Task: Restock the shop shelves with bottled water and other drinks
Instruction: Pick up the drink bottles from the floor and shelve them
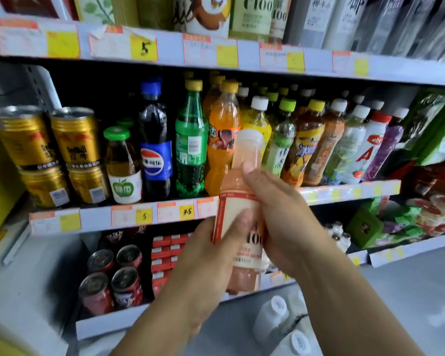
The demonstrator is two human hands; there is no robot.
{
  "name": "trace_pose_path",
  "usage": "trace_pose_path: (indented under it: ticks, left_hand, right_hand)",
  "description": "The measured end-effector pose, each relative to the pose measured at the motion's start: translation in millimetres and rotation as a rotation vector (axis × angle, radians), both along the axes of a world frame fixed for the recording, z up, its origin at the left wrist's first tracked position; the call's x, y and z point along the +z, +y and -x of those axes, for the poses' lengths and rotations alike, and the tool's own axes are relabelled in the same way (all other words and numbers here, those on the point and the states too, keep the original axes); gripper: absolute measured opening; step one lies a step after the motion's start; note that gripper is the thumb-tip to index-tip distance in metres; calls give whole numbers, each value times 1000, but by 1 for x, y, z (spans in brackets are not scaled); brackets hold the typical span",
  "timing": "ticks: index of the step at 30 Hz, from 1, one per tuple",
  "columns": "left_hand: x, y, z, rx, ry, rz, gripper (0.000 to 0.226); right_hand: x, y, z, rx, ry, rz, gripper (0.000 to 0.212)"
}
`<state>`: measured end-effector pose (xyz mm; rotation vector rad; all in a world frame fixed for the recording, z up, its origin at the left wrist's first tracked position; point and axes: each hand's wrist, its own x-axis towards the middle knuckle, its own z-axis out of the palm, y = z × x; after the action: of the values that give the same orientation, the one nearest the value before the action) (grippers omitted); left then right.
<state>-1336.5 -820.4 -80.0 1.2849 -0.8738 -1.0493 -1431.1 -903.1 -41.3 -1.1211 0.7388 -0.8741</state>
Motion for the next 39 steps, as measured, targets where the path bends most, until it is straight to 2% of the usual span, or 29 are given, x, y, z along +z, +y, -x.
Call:
trace_pose_path:
  ticks: [2, 4, 6, 8, 10, 13, 18, 22, 29, 33, 37, 39]
  left_hand:
    - [10, -4, 3, 126, -12, -55, 29]
    - [16, -5, 1, 186, -44, -36, 54]
    - [22, -8, -2, 220, -79, 27, 62]
    - [25, -10, -8, 202, -94, 124, 61]
    - [26, -11, -13, 177, -101, 169, 66]
    - [22, -14, -20, 133, -108, 200, 75]
    - [20, -12, -32, 12, -16, 257, 51]
    - [22, -9, -35, 0, -2, 292, 33]
    - [24, -5, -39, -24, 10, 316, 29]
    - [38, -6, -39, -17, 0, 358, 27]
    - [85, -23, -28, -19, -146, 435, 24]
    - [117, -36, -24, -32, -256, 472, 23]
  right_hand:
    - [0, 1, 0, 24, 42, 81, 33]
    - [0, 1, -2, 35, 95, 145, 54]
    - [-2, -3, -4, 51, 122, 198, 79]
    - [-3, -6, -5, 58, 119, 238, 90]
    - [-1, -9, -5, 54, 108, 268, 92]
    - [3, -11, -3, 30, 63, 323, 81]
    - [8, -7, 0, -26, -18, 408, 63]
    - [5, -6, 3, -86, -48, 436, 58]
    - [5, -4, 5, -128, 7, 481, 60]
    - [28, -6, 8, -147, 29, 533, 61]
    - [77, -21, 14, -194, 37, 599, 57]
    - [106, -31, 18, -219, 29, 617, 64]
